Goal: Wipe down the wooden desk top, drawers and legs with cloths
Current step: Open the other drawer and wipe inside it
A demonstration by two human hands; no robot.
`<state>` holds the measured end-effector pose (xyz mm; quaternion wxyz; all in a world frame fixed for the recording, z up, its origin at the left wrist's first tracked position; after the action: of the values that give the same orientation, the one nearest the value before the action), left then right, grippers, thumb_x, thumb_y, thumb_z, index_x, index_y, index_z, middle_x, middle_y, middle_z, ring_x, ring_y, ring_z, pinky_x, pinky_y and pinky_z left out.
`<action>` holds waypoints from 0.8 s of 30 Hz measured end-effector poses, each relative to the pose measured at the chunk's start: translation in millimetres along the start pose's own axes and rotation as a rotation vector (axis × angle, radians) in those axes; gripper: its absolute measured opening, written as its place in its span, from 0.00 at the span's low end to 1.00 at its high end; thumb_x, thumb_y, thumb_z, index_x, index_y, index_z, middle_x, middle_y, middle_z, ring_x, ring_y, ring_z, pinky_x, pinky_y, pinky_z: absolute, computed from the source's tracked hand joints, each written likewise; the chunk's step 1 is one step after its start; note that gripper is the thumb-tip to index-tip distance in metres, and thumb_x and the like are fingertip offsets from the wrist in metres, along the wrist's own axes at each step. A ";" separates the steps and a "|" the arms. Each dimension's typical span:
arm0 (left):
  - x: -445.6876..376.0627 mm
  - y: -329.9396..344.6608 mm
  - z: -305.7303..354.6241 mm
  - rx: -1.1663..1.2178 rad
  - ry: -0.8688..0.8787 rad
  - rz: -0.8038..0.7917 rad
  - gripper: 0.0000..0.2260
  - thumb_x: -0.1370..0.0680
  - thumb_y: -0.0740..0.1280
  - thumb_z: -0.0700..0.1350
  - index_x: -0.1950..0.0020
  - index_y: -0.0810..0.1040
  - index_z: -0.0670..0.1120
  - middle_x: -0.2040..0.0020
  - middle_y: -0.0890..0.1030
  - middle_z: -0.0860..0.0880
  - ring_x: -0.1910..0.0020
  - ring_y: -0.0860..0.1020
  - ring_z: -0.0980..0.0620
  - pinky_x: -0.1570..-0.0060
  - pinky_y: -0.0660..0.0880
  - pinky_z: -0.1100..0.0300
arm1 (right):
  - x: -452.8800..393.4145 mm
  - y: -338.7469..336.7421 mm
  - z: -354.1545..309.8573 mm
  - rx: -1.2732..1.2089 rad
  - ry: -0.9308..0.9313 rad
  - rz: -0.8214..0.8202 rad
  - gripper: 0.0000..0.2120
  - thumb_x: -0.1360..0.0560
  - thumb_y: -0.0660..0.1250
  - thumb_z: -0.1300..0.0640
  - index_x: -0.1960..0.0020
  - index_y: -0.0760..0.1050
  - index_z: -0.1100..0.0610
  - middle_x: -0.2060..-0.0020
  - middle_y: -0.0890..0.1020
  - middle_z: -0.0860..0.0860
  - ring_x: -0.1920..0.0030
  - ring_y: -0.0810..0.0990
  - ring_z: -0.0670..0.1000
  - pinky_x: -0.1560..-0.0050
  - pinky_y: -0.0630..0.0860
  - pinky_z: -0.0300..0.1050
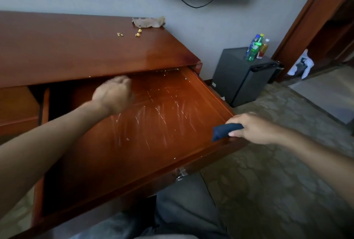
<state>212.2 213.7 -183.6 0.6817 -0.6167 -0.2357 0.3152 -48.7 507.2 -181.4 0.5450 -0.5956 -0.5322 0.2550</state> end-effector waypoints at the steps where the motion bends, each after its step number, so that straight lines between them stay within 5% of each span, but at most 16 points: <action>1: 19.3 -3.3 24.2 0.043 0.080 -0.026 0.23 0.17 0.61 0.53 0.23 0.68 0.47 0.26 0.74 0.43 0.28 0.73 0.41 0.30 0.72 0.49 | 6.8 4.5 -7.9 -0.083 -0.026 -0.020 0.01 0.22 0.72 0.53 0.51 0.83 0.48 0.60 0.83 0.47 0.60 0.81 0.47 0.53 0.77 0.53; 4: 93.2 -6.7 98.1 0.130 0.425 -0.103 0.16 0.16 0.60 0.55 0.29 0.75 0.56 0.40 0.84 0.51 0.45 0.84 0.50 0.43 0.80 0.54 | 21.5 16.9 -46.6 -0.283 -0.072 -0.056 0.11 0.19 0.66 0.45 0.45 0.84 0.48 0.52 0.85 0.46 0.52 0.82 0.42 0.47 0.75 0.46; 7: 155.1 1.7 132.1 0.251 0.595 -0.171 0.14 0.14 0.57 0.57 0.39 0.78 0.53 0.50 0.83 0.55 0.56 0.81 0.57 0.54 0.77 0.60 | 34.1 35.6 -103.0 -0.189 -0.273 0.023 0.16 0.18 0.62 0.42 0.39 0.83 0.47 0.46 0.83 0.40 0.45 0.80 0.39 0.43 0.77 0.41; 11: 183.4 28.9 114.9 0.250 0.600 -0.045 0.23 0.14 0.50 0.61 0.35 0.79 0.51 0.43 0.76 0.55 0.45 0.77 0.56 0.42 0.75 0.61 | 32.9 20.9 -72.8 -0.016 -0.196 0.064 0.22 0.23 0.59 0.34 0.50 0.84 0.48 0.56 0.84 0.45 0.56 0.82 0.43 0.54 0.79 0.50; 15: 195.5 34.3 111.5 0.159 0.613 0.131 0.24 0.14 0.50 0.57 0.43 0.82 0.46 0.49 0.76 0.52 0.51 0.77 0.53 0.46 0.78 0.58 | 31.1 -9.3 6.3 0.127 0.075 0.163 0.22 0.21 0.60 0.37 0.53 0.84 0.52 0.56 0.84 0.51 0.56 0.82 0.50 0.49 0.79 0.55; 19: 197.5 31.1 108.9 0.199 0.573 0.130 0.19 0.14 0.51 0.58 0.44 0.76 0.49 0.50 0.71 0.55 0.53 0.71 0.55 0.45 0.75 0.60 | 35.1 24.7 -66.4 0.026 -0.137 0.099 0.14 0.17 0.61 0.46 0.46 0.83 0.50 0.53 0.80 0.44 0.53 0.79 0.45 0.48 0.77 0.50; 22: 193.7 38.2 104.9 0.252 0.485 -0.084 0.23 0.17 0.50 0.65 0.32 0.69 0.53 0.45 0.67 0.58 0.45 0.67 0.59 0.39 0.70 0.62 | 32.9 45.4 -116.8 -0.119 -0.301 -0.032 0.13 0.18 0.64 0.44 0.40 0.82 0.50 0.52 0.78 0.41 0.51 0.79 0.41 0.51 0.73 0.38; 24: 195.8 43.9 108.7 0.170 0.502 -0.076 0.25 0.17 0.48 0.64 0.25 0.63 0.54 0.42 0.67 0.57 0.44 0.68 0.58 0.38 0.71 0.60 | 19.0 39.0 -111.0 -0.130 -0.302 -0.130 0.14 0.19 0.66 0.45 0.36 0.80 0.47 0.50 0.79 0.35 0.48 0.78 0.35 0.50 0.71 0.31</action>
<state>264.0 431.8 -226.3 0.7795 -0.6068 -0.0550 0.1453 69.1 488.9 -181.4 0.4347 -0.5490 -0.6606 0.2708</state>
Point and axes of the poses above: each hand's wrist, its own x-axis away from the middle knuckle, its own y-axis out of the palm, z = x × y, the point moved 6 cm from there along -x, towards the middle knuckle
